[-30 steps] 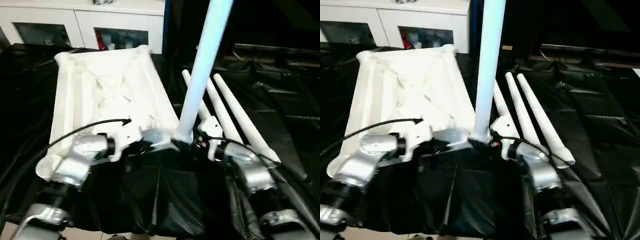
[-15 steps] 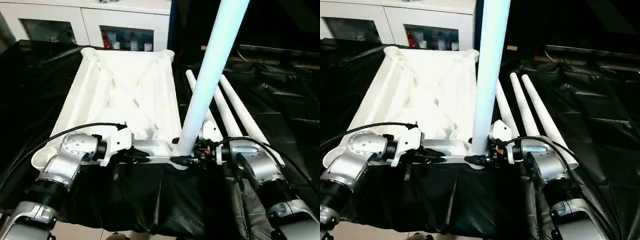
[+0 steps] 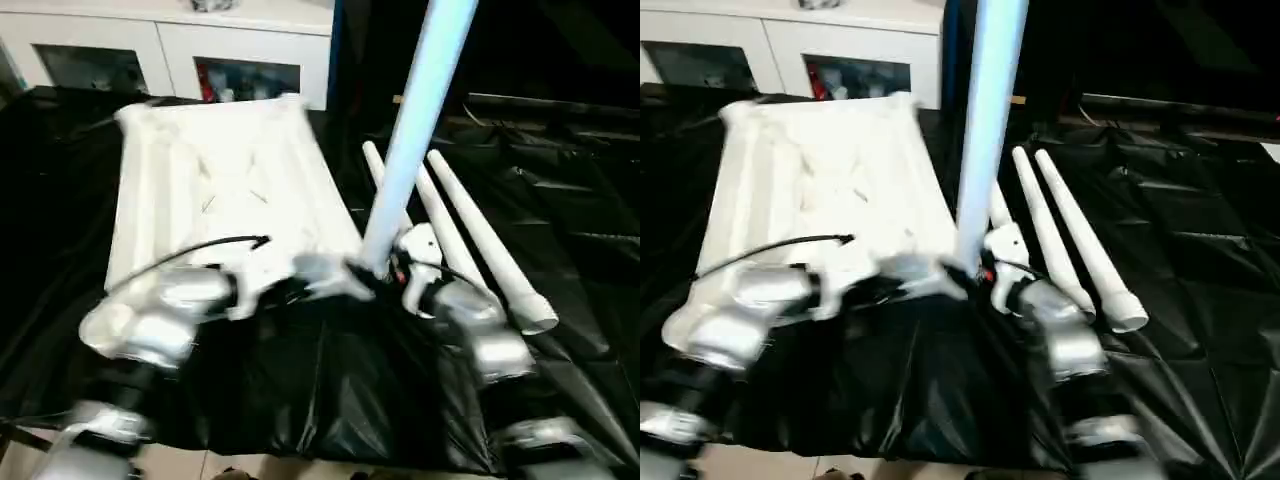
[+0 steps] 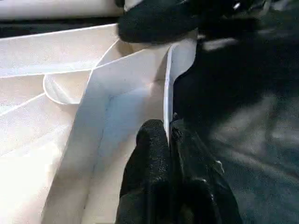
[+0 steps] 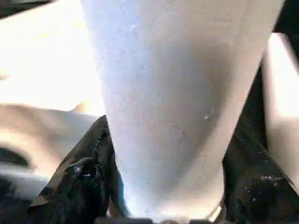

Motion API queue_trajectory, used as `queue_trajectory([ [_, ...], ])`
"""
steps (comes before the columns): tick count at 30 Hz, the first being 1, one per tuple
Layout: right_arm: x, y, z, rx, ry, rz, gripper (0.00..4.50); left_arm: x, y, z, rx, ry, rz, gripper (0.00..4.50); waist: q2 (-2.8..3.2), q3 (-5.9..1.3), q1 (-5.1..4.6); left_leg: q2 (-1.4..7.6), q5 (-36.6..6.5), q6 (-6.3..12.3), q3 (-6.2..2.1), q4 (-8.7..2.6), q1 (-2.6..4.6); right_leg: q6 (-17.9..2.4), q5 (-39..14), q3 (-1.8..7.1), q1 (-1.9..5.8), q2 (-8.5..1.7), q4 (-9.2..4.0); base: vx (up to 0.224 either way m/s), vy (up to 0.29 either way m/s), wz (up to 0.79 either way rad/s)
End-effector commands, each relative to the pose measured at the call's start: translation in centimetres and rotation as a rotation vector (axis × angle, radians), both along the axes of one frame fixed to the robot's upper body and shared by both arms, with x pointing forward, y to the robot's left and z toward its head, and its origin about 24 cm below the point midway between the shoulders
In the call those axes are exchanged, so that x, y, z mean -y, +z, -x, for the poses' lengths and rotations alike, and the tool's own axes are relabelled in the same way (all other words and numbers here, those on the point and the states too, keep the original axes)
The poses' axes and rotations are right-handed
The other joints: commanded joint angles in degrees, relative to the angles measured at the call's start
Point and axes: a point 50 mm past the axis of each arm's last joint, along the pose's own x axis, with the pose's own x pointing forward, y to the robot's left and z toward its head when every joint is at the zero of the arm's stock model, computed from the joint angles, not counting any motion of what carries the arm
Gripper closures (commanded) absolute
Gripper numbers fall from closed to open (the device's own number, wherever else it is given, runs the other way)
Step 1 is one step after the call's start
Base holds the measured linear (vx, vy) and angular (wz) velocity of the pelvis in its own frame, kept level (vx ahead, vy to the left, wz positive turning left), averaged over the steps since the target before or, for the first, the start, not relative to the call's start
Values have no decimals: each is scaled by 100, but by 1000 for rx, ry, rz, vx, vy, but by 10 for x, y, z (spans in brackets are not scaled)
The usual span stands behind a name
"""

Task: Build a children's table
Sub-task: Rotate leg to tighten

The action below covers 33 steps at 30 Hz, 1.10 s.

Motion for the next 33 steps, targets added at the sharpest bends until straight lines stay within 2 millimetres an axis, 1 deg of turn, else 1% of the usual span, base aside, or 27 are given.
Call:
queue_trajectory([
  [1, -41, -19, 15, -109, 107, -17, 183, 22, -14, 3, -35, 71, 44, 450, -46, -200, 6, 289, -1694, 80, -171, -393, 67, -749, -2522, 298, 94, -496, -576, 0, 0, 0],
  [2, -54, -14, 14, -83, 123, -39, 183, 31, -13, 3, -30, 77, 63, 450, -42, -204, 7, 288, -1690, 87, -169, -392, 63, -750, -2512, 301, 97, -502, -577, 0, 0, 0],
  [3, -58, -11, 14, -65, 136, -47, 183, 34, -12, 3, -27, 71, 65, 450, -42, -206, 3, 287, -1650, 107, -177, -399, 37, -736, -2464, 296, 117, -502, -576, 0, 0, 0],
  [4, -58, -10, 14, -61, 138, -49, 148, 34, -12, 3, -27, 69, 66, 450, -46, -224, 9, 291, -1627, 121, -172, -393, 44, -730, -2402, 294, 118, -499, -569, 0, 0, 0],
  [5, -58, -4, 12, -25, 157, -68, 113, 36, -12, 5, -21, 40, 58, 450, -39, -230, 17, 291, -1554, 158, -168, -392, 33, -742, -2234, 296, 126, -494, -558, 0, 0, 0],
  [6, -57, -2, 11, -18, 160, -74, 113, 36, -12, 5, -18, 32, 53, 450, -30, -234, 19, 288, -1489, 179, -164, -392, 18, -772, -2055, 295, 135, -484, -539, 0, 0, 0],
  [8, -52, 1, 10, -2, 192, -62, 107, 31, -13, 8, -20, -1, 45, 450, -39, -241, 14, 287, -1446, 206, -163, -392, 5, -809, -1902, 291, 150, -481, -521, 0, 0, 0],
  [9, -48, 2, 10, 18, 219, -42, 92, 27, -12, 9, -21, -21, 42, 450, -35, -249, 23, 289, -1362, 256, -161, -384, -3, -868, -1727, 291, 165, -488, -502, 0, 0, 0],
  [10, -42, 4, 10, 37, 255, -15, 76, 21, -12, 10, -28, -39, 42, 450, -32, -253, 22, 286, -1346, 272, -159, -378, -13, -892, -1677, 287, 177, -487, -493, 0, 0, 0],
  [11, -39, 5, 10, 48, 283, 4, 68, 17, -12, 11, -32, -52, 38, 450, -22, -272, 30, 289, -1242, 311, -150, -360, -11, -951, -1470, 284, 189, -486, -470, 0, 0, 0],
  [13, -36, 5, 10, 61, 309, 27, 68, 14, -13, 12, -31, -64, 29, 450, -34, -265, 17, 282, -1106, 359, -136, -350, -29, -1037, -1213, 284, 200, -479, -444, 0, 0, 0],
  [14, -31, 6, 11, 83, 357, 62, 68, 8, -13, 12, -40, -72, 18, 450, -20, -260, 27, 282, -1108, 365, -139, -352, -22, -1046, -1241, 281, 194, -484, -453, 0, 0, 0],
  [15, -24, 7, 13, 88, 450, 92, 68, 0, -14, 14, -50, -102, 3, 450, -29, -271, 27, 273, -1096, 381, -129, -331, -20, -1066, -1222, 277, 208, -476, -444, 0, 0, 0],
  [16, -21, 7, 15, 88, 487, 103, 68, -3, -14, 15, -54, -113, -2, 450, -17, -281, 42, 270, -1077, 428, -126, -314, -20, -1097, -1158, 270, 222, -474, -438, 0, 0, 0],
  [17, -12, 8, 17, 78, 568, 110, 68, -11, -13, 17, -70, -146, -5, 450, -25, -275, 34, 271, -1072, 455, -118, -312, -34, -1105, -1111, 274, 221, -468, -431, 0, 0, 0],
  [18, -8, 9, 18, 75, 603, 116, 68, -14, -12, 19, -79, -165, -1, 450, -23, -270, 37, 274, -1053, 493, -127, -315, -44, -1122, -1089, 270, 233, -470, -424, 0, 0, 0],
  [20, -6, 10, 19, 72, 626, 119, 68, -16, -11, 20, -84, -178, 2, 450, -22, -274, 24, 289, -965, 531, -122, -311, -35, -1193, -941, 269, 228, -462, -404, 0, 0, 0],
  [21, -1, 11, 20, 67, 674, 128, 68, -20, -11, 20, -89, -196, -3, 450, -9, -278, 24, 299, -923, 528, -118, -308, -17, -1263, -828, 267, 220, -456, -386, 0, 0, 0],
  [22, 4, 12, 21, 59, 720, 143, 68, -24, -10, 21, -102, -213, -3, 450, -17, -280, 29, 298, -930, 553, -115, -305, -10, -1323, -773, 257, 228, -446, -381, 0, 0, 0],
  [25, 17, 15, 21, 24, 827, 176, 68, -34, -7, 23, -134, -263, -16, 450, -3, -284, 72, 320, -903, 574, -92, -294, 3, -1429, -647, 241, 229, -429, -348, 0, 0, 0],
  [26, 20, 16, 20, 12, 847, 180, 83, -36, -6, 23, -137, -274, -24, 450, -8, -280, 81, 316, -907, 578, -90, -289, -2, -1446, -642, 237, 228, -428, -344, 0, 0, 0],
  [27, 21, 17, 20, 5, 858, 181, 101, -38, -6, 23, -137, -280, -28, 450, -1, -275, 112, 325, -943, 561, -87, -290, 4, -1457, -664, 242, 219, -439, -342, 0, 0, 0],
  [29, 22, 18, 19, 1, 871, 185, 104, -39, -5, 23, -139, -286, -27, 450, -9, -280, 130, 327, -935, 520, -87, -292, 7, -1467, -656, 247, 226, -450, -337, 0, 0, 0],
  [30, 24, 19, 18, -11, 899, 195, 112, -41, -4, 22, -145, -297, -34, 450, -14, -285, 139, 327, -915, 515, -85, -288, 11, -1470, -635, 247, 226, -449, -334, 0, 0, 0],
  [31, 24, 20, 17, -17, 917, 202, 137, -43, -4, 20, -149, -302, -38, 450, -16, -286, 141, 317, -908, 515, -85, -288, 6, -1474, -627, 243, 231, -442, -329, 0, 0, 0],
  [33, 24, 20, 17, -18, 923, 203, 143, -44, -3, 20, -150, -303, -39, 450, -12, -283, 151, 319, -890, 488, -86, -284, 7, -1476, -630, 246, 228, -453, -327, 0, 0, 0],
])
